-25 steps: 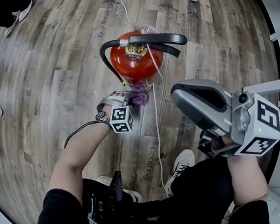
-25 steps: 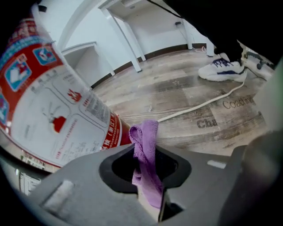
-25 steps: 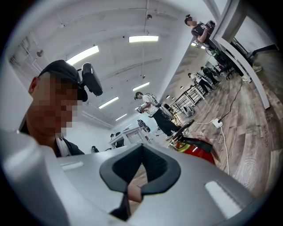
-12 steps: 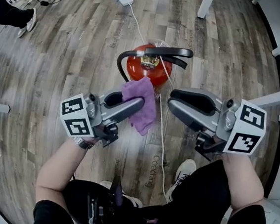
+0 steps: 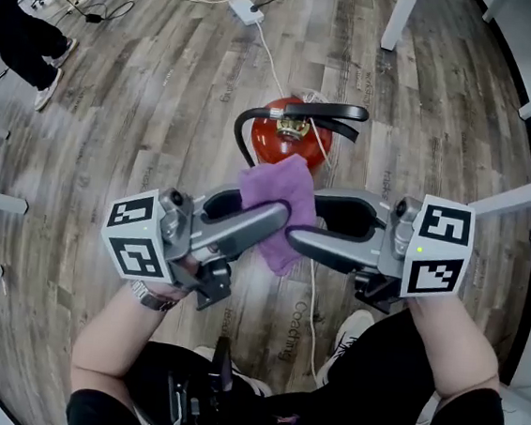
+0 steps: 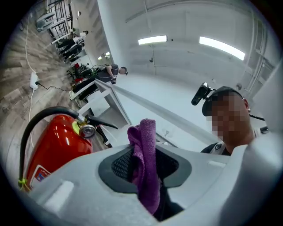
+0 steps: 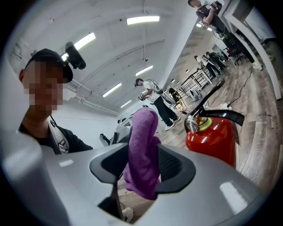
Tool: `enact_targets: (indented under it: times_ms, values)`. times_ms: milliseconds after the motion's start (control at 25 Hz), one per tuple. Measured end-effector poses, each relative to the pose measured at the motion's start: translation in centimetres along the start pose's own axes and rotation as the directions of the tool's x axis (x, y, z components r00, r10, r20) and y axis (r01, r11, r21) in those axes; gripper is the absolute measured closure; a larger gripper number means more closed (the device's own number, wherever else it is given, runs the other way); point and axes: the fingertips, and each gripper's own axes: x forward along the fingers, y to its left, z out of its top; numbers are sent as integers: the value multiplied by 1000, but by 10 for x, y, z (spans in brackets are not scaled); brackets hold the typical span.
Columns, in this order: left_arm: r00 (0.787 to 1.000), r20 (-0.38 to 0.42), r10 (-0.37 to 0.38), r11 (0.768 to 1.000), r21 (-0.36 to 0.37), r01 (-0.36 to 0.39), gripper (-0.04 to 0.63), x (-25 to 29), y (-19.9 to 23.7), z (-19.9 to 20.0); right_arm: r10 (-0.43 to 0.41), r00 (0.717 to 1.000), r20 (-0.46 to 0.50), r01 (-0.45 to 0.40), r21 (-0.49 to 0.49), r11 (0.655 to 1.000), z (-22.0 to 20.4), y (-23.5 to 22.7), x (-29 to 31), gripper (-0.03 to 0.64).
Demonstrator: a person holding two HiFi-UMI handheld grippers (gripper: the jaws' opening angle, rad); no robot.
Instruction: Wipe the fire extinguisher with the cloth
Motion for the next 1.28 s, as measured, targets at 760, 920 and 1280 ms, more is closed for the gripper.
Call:
enact_targets:
  times_ms: [760, 920, 1280]
  values:
    - [982, -189, 12, 999, 50, -2, 598, -40, -36, -70, -341, 939, 34, 281, -646, 709, 115, 7, -17, 535]
    - [967, -254, -1, 996, 85, 23, 598, -34, -38, -93, -559, 807, -188, 109, -884, 454, 125, -33, 14, 535]
    - [971, -237, 32, 998, 55, -19, 598, -48, -25, -96, -579, 516, -631, -434, -776, 458, 68, -89, 87, 535]
